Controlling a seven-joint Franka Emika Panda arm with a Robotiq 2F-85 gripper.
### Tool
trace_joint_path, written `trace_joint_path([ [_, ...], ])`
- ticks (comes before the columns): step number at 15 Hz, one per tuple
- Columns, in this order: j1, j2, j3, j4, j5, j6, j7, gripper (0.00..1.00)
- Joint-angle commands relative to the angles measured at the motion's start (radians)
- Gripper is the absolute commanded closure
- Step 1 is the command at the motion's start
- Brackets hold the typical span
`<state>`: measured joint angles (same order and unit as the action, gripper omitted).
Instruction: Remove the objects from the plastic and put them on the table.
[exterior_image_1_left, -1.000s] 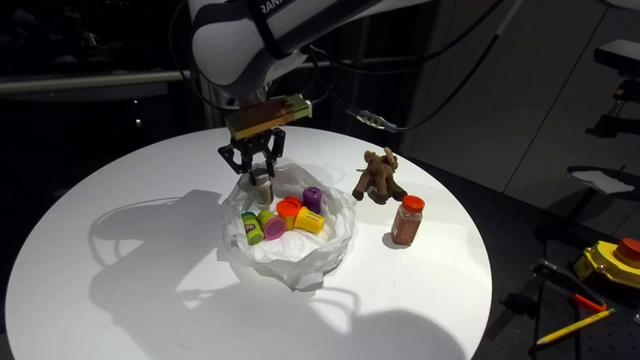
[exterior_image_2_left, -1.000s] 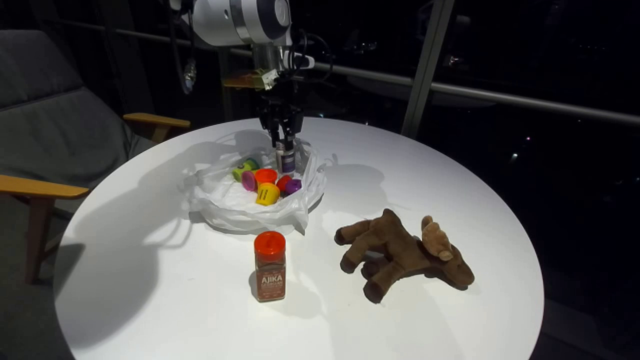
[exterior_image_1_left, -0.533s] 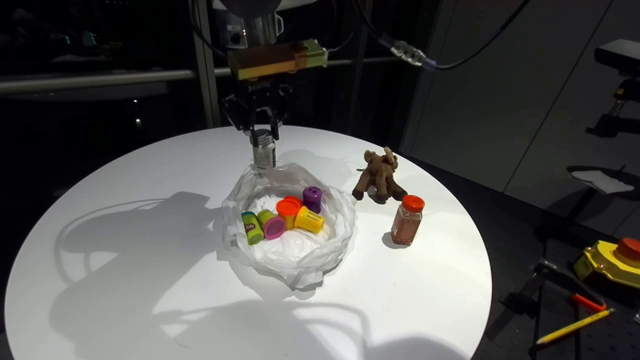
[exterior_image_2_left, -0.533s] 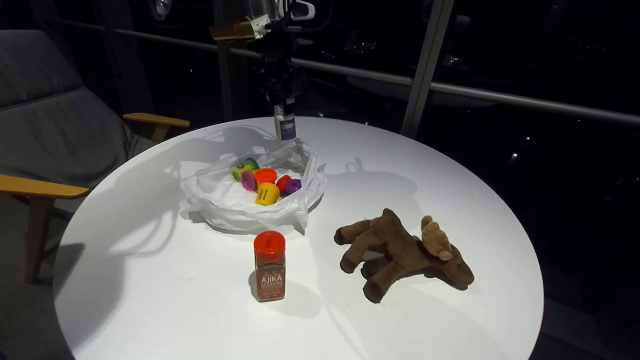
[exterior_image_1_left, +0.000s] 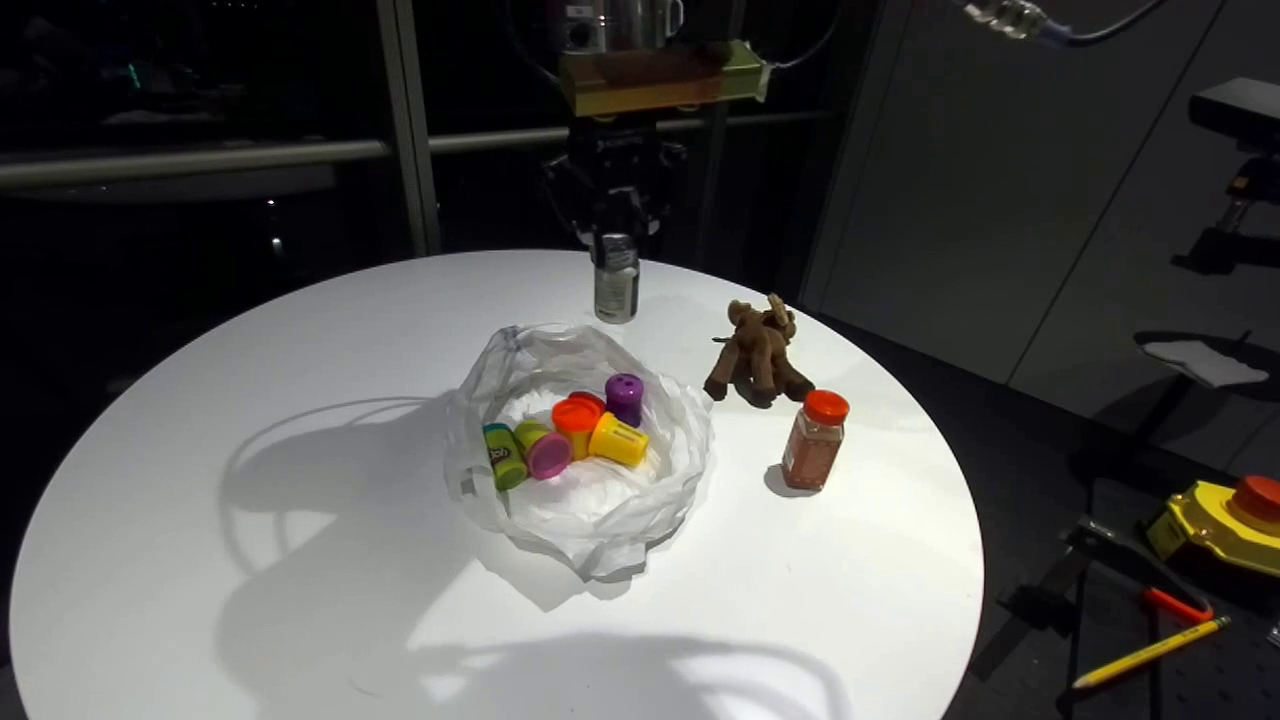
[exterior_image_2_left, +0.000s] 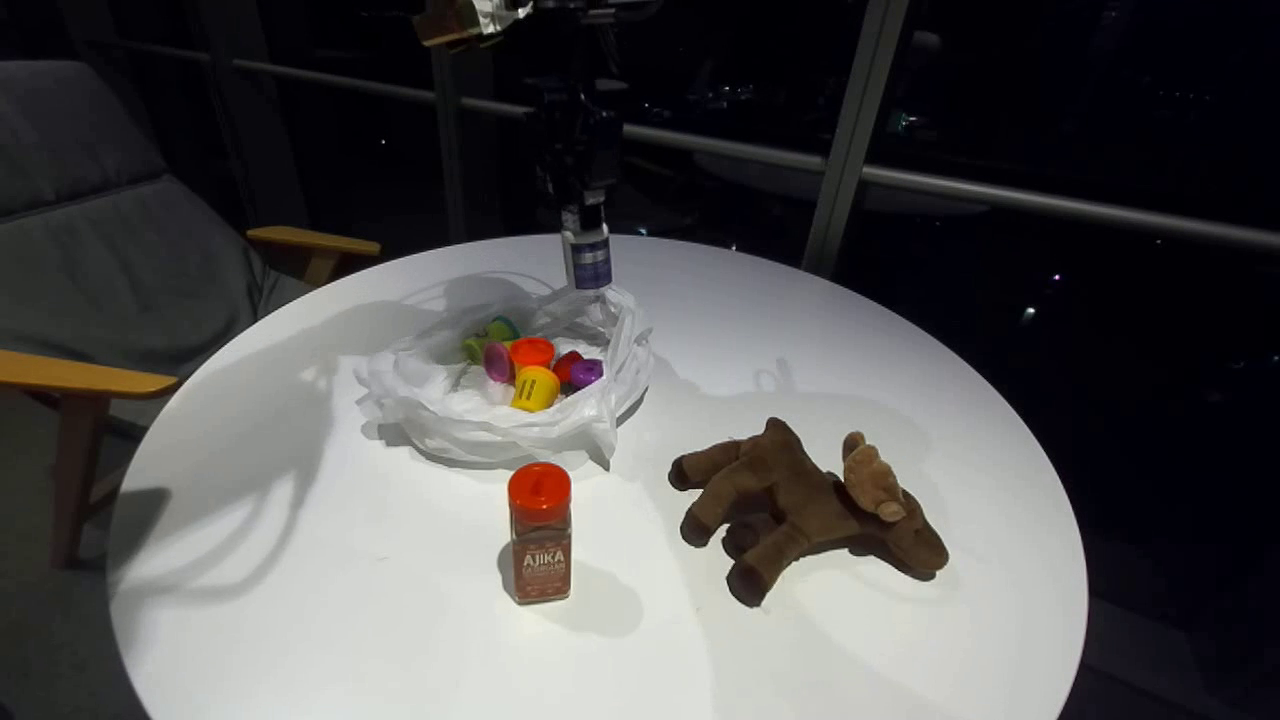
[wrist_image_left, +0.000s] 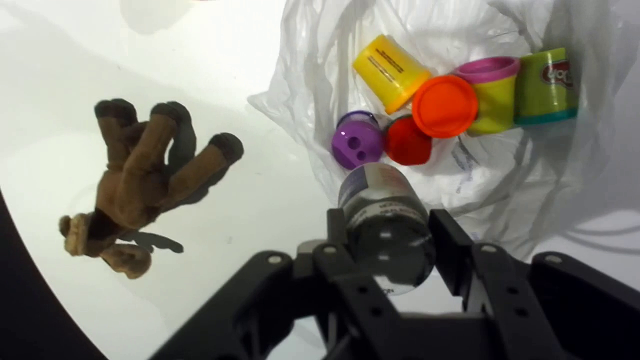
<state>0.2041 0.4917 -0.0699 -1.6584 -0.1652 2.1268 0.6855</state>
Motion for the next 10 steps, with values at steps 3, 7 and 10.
trace_joint_path([
  [3, -0.086, -0.180, -0.009, -0.361, 0.091, 0.195, 0.060, 0.80],
  [7, -0.149, -0.250, -0.014, -0.560, 0.182, 0.320, 0.036, 0.80],
  [10, -0.195, -0.260, -0.002, -0.638, 0.287, 0.393, -0.011, 0.80],
])
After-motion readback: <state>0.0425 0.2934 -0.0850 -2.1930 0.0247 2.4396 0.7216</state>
